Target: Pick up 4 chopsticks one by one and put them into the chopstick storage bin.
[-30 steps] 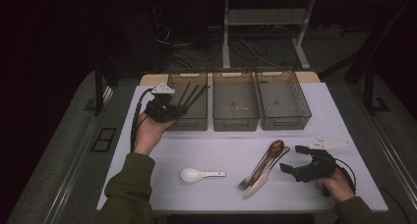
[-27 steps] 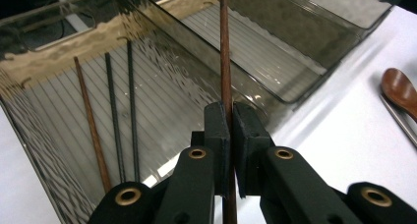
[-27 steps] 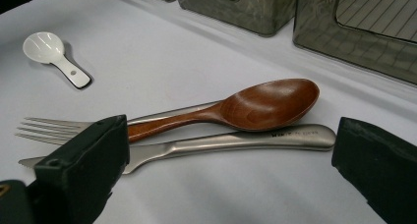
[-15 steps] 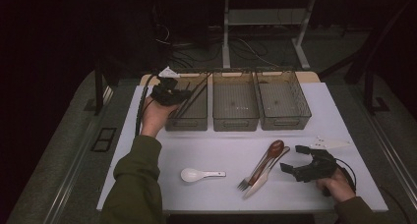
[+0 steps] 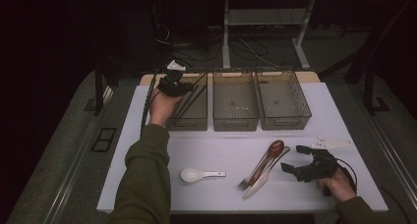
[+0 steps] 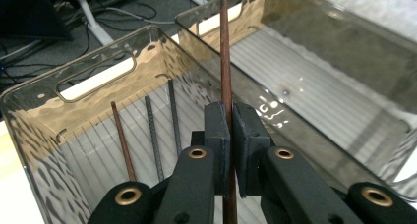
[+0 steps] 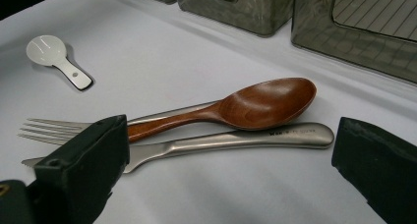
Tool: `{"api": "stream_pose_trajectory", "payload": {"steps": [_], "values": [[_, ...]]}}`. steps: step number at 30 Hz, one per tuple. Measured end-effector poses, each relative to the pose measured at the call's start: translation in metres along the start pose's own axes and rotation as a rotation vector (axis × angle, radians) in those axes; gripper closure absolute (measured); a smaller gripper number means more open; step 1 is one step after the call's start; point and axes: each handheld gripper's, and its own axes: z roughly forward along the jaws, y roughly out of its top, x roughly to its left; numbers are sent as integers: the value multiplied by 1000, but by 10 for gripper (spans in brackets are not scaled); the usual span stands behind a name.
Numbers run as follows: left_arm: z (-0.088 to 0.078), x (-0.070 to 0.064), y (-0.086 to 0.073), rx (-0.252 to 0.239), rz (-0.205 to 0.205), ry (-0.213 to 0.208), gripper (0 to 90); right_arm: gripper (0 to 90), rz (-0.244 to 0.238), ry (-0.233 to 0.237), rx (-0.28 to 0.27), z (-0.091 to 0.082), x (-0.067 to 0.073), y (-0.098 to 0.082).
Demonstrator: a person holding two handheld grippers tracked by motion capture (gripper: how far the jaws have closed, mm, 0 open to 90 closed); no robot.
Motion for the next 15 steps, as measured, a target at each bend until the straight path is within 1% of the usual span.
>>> {"api": "stream_pose_trajectory", "payload": {"steps": [2,5,7,9,10,15], "values": [[3,4,0,0,-14,1,843,8,2,2,1,0,0,0],[7,8,-3,-12,-54,7,843,8,1,1,-3,0,0,0],[11,10,-5,-11,-77,23,843,8,4,2,-1,0,-1,0],[13,12,-6,-10,-91,35,843,8,4,3,0,0,-1,0],[14,13,-6,-14,-107,41,843,8,5,3,0,0,-1,0],[21,16,-10,24,-132,55,840,8,5,3,-9,0,-1,0]]}}
